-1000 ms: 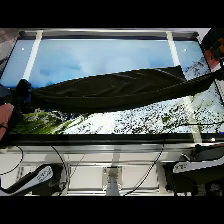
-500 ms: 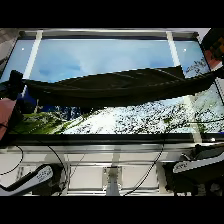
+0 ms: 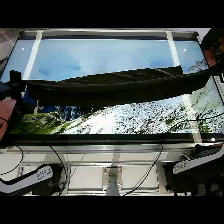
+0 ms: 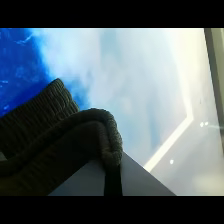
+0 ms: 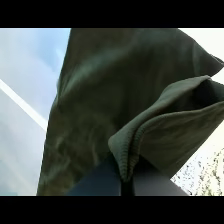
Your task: Fold the clothes and pants, and hang the long-sleeved shirts on hangers.
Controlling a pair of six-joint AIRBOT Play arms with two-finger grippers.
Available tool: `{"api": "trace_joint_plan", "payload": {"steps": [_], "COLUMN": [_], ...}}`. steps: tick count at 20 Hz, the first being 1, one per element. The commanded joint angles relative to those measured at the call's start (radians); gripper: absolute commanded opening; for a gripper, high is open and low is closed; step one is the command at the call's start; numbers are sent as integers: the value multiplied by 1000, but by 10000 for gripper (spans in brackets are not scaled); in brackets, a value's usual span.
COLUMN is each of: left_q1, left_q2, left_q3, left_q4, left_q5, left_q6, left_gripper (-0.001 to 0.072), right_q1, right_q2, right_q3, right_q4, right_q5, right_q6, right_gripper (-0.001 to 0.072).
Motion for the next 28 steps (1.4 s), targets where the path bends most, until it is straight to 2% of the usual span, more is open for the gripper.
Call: {"api": "trace_joint_plan", "payload": {"steps": [1, 5, 7, 9, 12, 15, 17, 18, 19, 20, 24, 28], "left_q1": [0, -1, -8, -35, -110, -180, -198, -200, -200, -200, -195, -176], "left_q2": [-20, -47, -76, -105, -146, -215, -266, -284, -300, -315, -350, -352], "left_q3": [1, 1, 1, 1, 1, 1, 1, 1, 1, 1, 1, 1], "left_q4": [-2, -2, -2, -2, -1, 5, 11, 34, 51, 59, 58, 59], "left_q5": [-61, -89, -105, -180, -462, -851, -951, -948, -948, -947, -949, -949], "left_q6": [-56, -55, -58, -104, -161, -277, -325, -328, -328, -328, -328, -343], "left_gripper": [26, 26, 27, 28, 29, 30, 37, 169, 381, 530, 538, 538], "right_q1": [24, 32, 62, 105, 158, 186, 194, 194, 194, 194, 194, 194], "right_q2": [-28, -65, -79, -95, -132, -168, -180, -183, -183, -183, -182, -181], "right_q3": [2, 2, 2, 2, 2, 2, 2, 2, 2, 2, 2, 2], "right_q4": [-8, -10, -7, 7, 18, 34, 35, 31, 16, 16, 17, 24], "right_q5": [-74, -114, -200, -315, -450, -622, -692, -716, -737, -770, -805, -761], "right_q6": [48, 72, 72, 79, 178, 325, 358, 352, 330, 299, 242, 121], "right_gripper": [11, 10, 11, 11, 12, 11, 13, 40, 292, 623, 641, 641]}}
